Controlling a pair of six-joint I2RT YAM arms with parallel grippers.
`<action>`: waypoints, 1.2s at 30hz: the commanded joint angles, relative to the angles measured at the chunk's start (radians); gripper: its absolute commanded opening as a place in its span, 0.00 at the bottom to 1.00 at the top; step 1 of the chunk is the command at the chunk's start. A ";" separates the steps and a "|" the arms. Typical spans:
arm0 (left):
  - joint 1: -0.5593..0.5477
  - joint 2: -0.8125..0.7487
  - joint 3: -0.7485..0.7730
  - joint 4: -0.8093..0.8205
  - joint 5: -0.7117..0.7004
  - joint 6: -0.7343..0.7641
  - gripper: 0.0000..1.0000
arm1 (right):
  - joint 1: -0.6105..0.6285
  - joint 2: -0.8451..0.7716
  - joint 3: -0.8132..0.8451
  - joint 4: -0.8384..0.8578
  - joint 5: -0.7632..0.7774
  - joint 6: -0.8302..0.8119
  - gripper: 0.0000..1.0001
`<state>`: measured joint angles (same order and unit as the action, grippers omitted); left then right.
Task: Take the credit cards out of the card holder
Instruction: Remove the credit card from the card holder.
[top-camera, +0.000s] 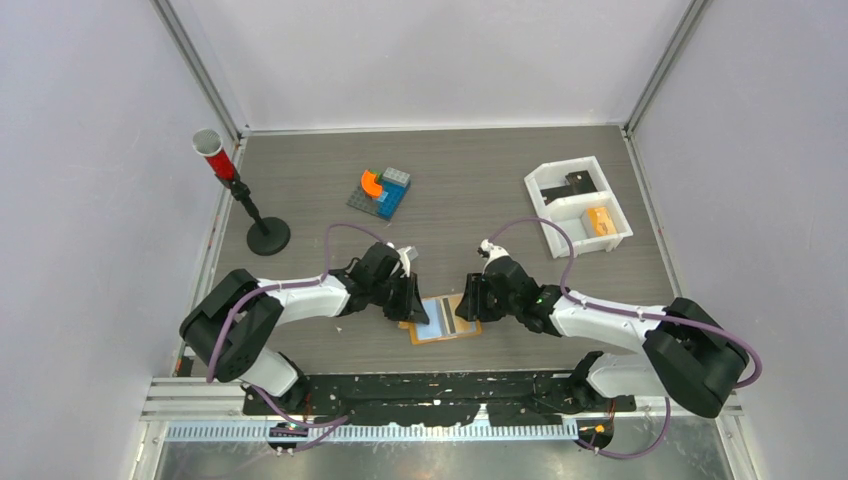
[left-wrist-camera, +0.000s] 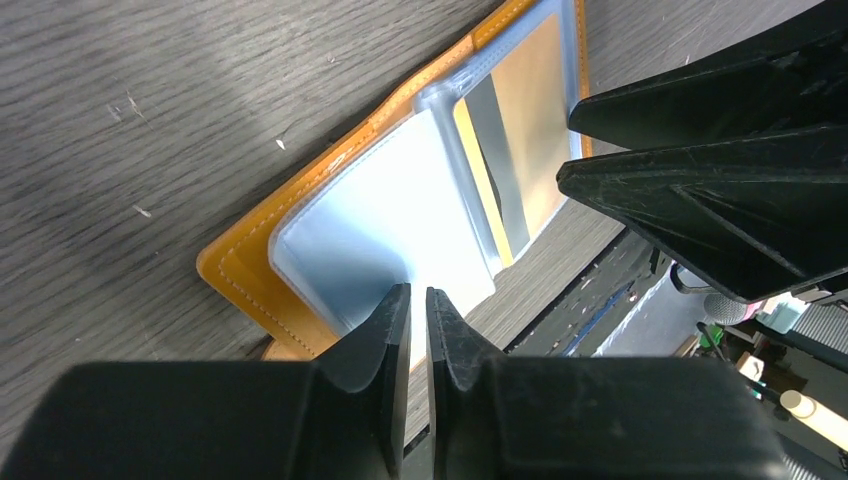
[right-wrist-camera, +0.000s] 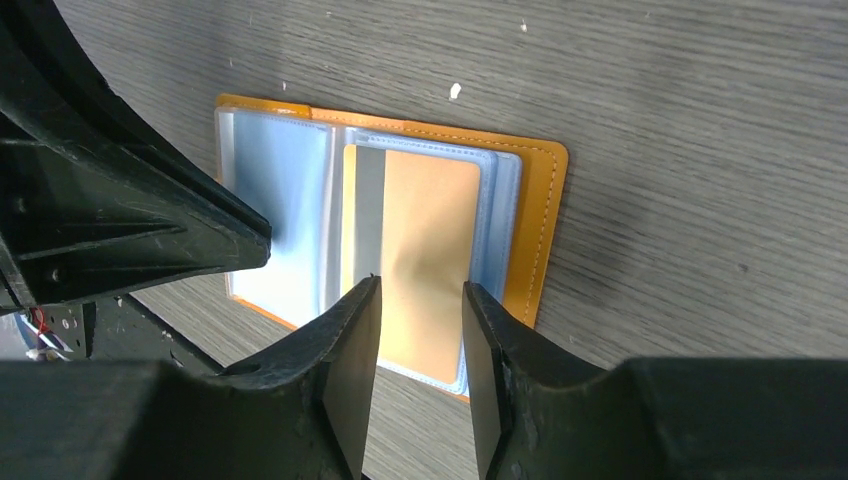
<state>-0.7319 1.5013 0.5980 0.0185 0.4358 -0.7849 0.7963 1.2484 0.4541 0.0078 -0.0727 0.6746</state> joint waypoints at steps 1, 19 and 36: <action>-0.003 0.002 0.001 0.021 -0.022 0.029 0.13 | -0.005 0.022 0.008 0.031 0.008 -0.022 0.42; -0.006 -0.024 0.012 0.222 0.009 -0.109 0.18 | -0.005 0.022 -0.031 0.017 0.041 -0.001 0.27; -0.013 0.082 -0.044 0.366 -0.059 -0.180 0.17 | -0.011 -0.012 -0.045 0.019 0.040 0.000 0.27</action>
<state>-0.7395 1.5803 0.5728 0.3103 0.4156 -0.9409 0.7902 1.2564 0.4282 0.0444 -0.0574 0.6796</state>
